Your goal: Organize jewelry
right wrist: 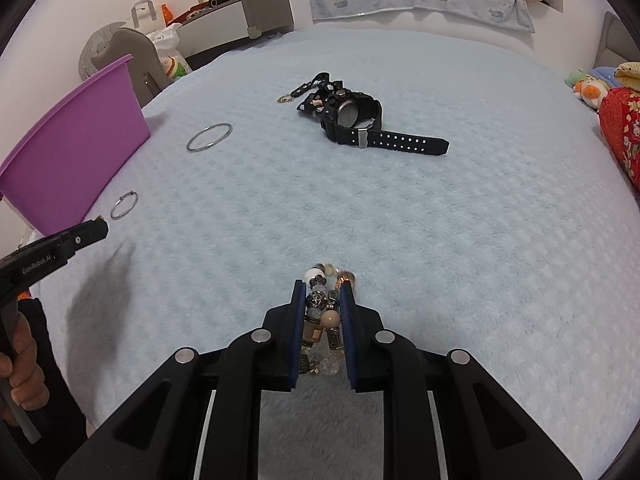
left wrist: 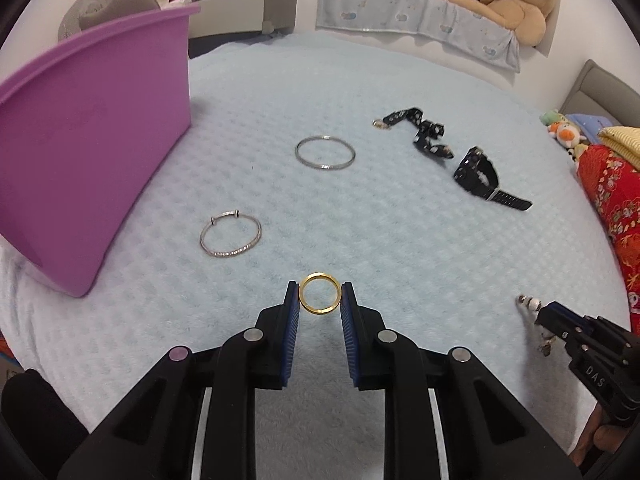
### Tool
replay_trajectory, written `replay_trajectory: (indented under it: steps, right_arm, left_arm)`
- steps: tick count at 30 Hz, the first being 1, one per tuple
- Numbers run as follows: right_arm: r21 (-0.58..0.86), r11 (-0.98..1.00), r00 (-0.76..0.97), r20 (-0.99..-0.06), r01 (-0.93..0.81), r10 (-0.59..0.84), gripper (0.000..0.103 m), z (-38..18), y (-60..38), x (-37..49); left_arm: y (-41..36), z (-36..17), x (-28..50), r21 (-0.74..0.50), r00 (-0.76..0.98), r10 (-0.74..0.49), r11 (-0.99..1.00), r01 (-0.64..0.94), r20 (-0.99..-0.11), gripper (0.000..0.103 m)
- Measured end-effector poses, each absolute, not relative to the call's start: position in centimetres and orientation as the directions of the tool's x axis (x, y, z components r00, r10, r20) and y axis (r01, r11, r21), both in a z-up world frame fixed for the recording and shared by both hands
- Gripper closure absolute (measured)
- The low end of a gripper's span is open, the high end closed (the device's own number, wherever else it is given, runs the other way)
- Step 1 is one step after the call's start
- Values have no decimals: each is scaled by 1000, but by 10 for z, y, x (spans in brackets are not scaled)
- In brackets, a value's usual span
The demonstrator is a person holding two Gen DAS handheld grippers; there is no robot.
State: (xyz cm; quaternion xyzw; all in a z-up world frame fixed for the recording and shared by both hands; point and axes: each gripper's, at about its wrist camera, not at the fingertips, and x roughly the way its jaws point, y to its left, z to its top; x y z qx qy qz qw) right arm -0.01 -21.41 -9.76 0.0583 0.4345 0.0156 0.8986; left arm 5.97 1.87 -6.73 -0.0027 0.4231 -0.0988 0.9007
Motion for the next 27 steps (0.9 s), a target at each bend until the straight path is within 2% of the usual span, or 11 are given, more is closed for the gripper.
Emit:
replay_trajectory:
  steps: [4,5,6,27]
  right_arm:
    - [129,991,633,-770,26,84,87,-89,-212,-7]
    - [133,991,636,-767,25,87,101,-86,-211,-8]
    - [138,990,638,-765,24,91,103,-83,-211,-9]
    - [123,992,692,-717,13,80,103,-44,-203,-15]
  left_arm:
    - [20,-55,52,-96,641,-194,978,185,-743,82]
    - [20,-53,51,-97,645,-196,978,187,-739,82]
    - [20,-49,49,-97,650,-199,977,189,-734,82]
    - [31,-30,42,-128,678,-216,976,178,-702,82]
